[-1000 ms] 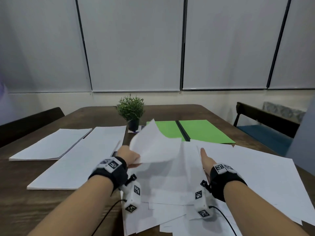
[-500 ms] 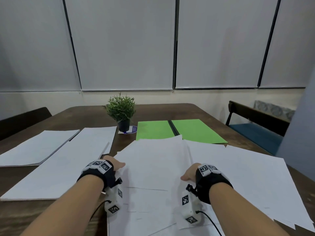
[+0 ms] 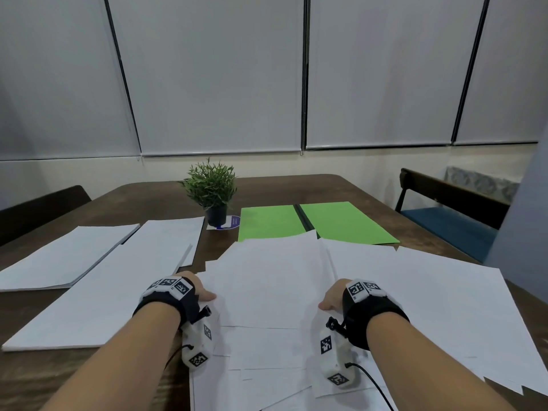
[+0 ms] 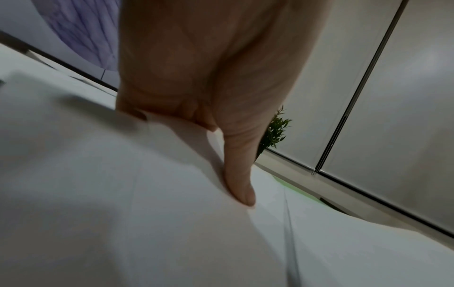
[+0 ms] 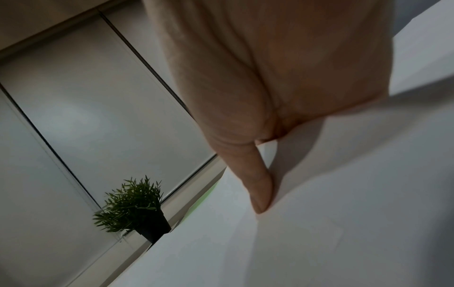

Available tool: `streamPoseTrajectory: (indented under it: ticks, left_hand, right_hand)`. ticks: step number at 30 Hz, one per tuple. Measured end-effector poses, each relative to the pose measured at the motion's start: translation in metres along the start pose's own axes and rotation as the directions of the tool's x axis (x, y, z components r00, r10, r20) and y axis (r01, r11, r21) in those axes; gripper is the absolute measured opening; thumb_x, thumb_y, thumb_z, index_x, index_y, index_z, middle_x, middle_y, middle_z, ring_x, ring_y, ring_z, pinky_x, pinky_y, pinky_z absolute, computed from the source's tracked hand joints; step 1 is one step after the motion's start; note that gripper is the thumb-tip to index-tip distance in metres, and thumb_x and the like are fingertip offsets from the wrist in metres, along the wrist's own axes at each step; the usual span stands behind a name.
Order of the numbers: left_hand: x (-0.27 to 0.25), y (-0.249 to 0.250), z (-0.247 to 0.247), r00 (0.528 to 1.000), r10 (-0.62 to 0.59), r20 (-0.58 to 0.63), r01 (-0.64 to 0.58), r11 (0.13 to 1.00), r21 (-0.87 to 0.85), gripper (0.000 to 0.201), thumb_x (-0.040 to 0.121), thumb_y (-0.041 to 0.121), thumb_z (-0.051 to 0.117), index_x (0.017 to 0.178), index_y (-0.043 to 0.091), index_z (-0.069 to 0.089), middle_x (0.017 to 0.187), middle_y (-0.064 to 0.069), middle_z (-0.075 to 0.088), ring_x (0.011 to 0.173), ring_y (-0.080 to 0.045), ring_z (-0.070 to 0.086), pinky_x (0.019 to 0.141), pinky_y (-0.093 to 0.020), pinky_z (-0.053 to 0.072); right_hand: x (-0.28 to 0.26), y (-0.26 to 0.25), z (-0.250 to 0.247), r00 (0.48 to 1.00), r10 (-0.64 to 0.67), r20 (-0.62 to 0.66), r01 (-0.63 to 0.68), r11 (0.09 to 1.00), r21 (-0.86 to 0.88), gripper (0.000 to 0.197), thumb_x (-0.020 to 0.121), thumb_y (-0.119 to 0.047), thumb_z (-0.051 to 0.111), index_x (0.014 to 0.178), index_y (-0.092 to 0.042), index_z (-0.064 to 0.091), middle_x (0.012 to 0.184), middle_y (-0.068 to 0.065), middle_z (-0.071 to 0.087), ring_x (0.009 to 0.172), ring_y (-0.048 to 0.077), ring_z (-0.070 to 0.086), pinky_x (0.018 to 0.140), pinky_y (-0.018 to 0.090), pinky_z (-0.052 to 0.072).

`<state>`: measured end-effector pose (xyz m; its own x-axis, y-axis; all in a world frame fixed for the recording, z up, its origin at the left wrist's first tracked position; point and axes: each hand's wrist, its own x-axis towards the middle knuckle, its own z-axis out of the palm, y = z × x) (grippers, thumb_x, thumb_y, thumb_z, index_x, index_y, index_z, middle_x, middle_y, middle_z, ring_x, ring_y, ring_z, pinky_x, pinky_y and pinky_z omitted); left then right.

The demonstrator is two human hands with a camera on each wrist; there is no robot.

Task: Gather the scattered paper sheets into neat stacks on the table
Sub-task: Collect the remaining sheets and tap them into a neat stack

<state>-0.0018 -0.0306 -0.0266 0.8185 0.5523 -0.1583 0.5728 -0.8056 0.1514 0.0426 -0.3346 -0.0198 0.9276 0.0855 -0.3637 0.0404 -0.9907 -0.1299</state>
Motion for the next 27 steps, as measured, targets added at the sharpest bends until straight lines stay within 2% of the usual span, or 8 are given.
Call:
streamPoseTrajectory:
  ticks: [3, 9, 12, 16, 20, 23, 25, 27]
  left_hand:
    - [0.000, 0.004, 0.001, 0.999, 0.009, -0.039, -0.011, 0.998, -0.057, 0.067, 0.088, 0.057, 0.053, 0.132, 0.006, 0.050, 0.134, -0.007, 0.054, 0.122, -0.020, 0.052, 0.097, -0.023, 0.041]
    - [0.008, -0.006, 0.002, 0.999, 0.034, -0.030, -0.036, 0.997, -0.075, 0.071, 0.082, 0.048, 0.067, 0.135, 0.005, 0.045, 0.133, -0.008, 0.054, 0.120, -0.023, 0.053, 0.098, -0.028, 0.044]
    - [0.010, -0.015, -0.014, 0.991, 0.061, -0.118, -0.072, 0.993, -0.092, 0.051, 0.087, 0.040, 0.062, 0.125, 0.007, 0.053, 0.128, -0.009, 0.057, 0.117, -0.025, 0.054, 0.096, -0.030, 0.044]
    - [0.010, -0.034, -0.046, 0.963, 0.004, -0.270, -0.091, 0.946, -0.311, 0.049, 0.089, 0.033, 0.063, 0.128, 0.005, 0.053, 0.131, -0.013, 0.055, 0.121, -0.031, 0.052, 0.098, -0.034, 0.041]
    - [0.003, -0.044, -0.079, 0.903, -0.041, -0.427, -0.212, 0.823, -0.528, 0.033, 0.087, 0.024, 0.064, 0.112, 0.003, 0.065, 0.110, -0.015, 0.067, 0.104, -0.033, 0.060, 0.086, -0.035, 0.047]
    - [-0.001, -0.043, -0.086, 0.895, -0.075, -0.441, -0.276, 0.684, -0.676, 0.029, 0.085, 0.024, 0.068, 0.105, 0.004, 0.066, 0.106, -0.014, 0.068, 0.099, -0.033, 0.063, 0.088, -0.038, 0.051]
    - [-0.001, -0.040, -0.084, 0.907, -0.105, -0.408, -0.287, 0.555, -0.781, 0.025, 0.082, 0.025, 0.071, 0.099, 0.007, 0.066, 0.106, -0.014, 0.069, 0.097, -0.032, 0.065, 0.089, -0.046, 0.052]
    - [0.000, -0.035, -0.078, 0.923, -0.123, -0.365, -0.281, 0.433, -0.856, 0.022, 0.081, 0.024, 0.072, 0.097, 0.010, 0.065, 0.107, -0.014, 0.069, 0.097, -0.031, 0.066, 0.089, -0.049, 0.053]
  right_hand:
    - [-0.001, 0.000, 0.000, 1.000, 0.011, -0.010, -0.011, 1.000, 0.005, 0.047, 0.094, -0.042, 0.055, 0.131, -0.013, 0.056, 0.137, 0.006, 0.056, 0.124, 0.024, 0.053, 0.097, 0.027, 0.041]
    - [-0.009, -0.001, -0.003, 0.999, 0.032, 0.027, -0.031, 0.999, -0.021, 0.047, 0.097, -0.041, 0.051, 0.133, -0.012, 0.053, 0.138, 0.006, 0.054, 0.126, 0.024, 0.051, 0.099, 0.028, 0.039]
    - [-0.004, -0.002, 0.001, 0.999, 0.022, 0.045, -0.021, 1.000, -0.024, 0.047, 0.095, -0.045, 0.051, 0.130, -0.013, 0.056, 0.136, 0.006, 0.056, 0.123, 0.025, 0.053, 0.097, 0.030, 0.041]
    - [-0.005, -0.002, 0.002, 0.999, -0.019, 0.036, 0.021, 0.996, -0.084, 0.047, 0.100, -0.042, 0.042, 0.132, -0.009, 0.054, 0.137, 0.009, 0.054, 0.125, 0.027, 0.051, 0.099, 0.030, 0.040]
    - [-0.009, -0.004, 0.001, 0.999, -0.050, -0.004, 0.050, 0.998, -0.050, 0.045, 0.104, -0.034, 0.033, 0.133, -0.004, 0.051, 0.139, 0.013, 0.051, 0.127, 0.029, 0.049, 0.100, 0.030, 0.039]
    - [-0.002, -0.003, 0.004, 0.998, -0.064, 0.017, 0.065, 0.996, -0.059, 0.040, 0.104, -0.028, 0.033, 0.125, -0.002, 0.055, 0.132, 0.016, 0.056, 0.109, 0.029, 0.055, 0.090, 0.030, 0.040]
    - [0.002, -0.002, 0.005, 0.997, -0.069, 0.021, 0.070, 0.997, -0.038, 0.032, 0.103, -0.023, 0.034, 0.106, -0.003, 0.060, 0.116, 0.018, 0.059, 0.091, 0.026, 0.049, 0.077, 0.026, 0.036]
    - [0.005, 0.000, 0.005, 0.999, -0.041, 0.027, 0.041, 0.999, -0.007, 0.028, 0.100, -0.022, 0.036, 0.086, -0.009, 0.056, 0.108, 0.015, 0.056, 0.090, 0.027, 0.048, 0.071, 0.024, 0.036]
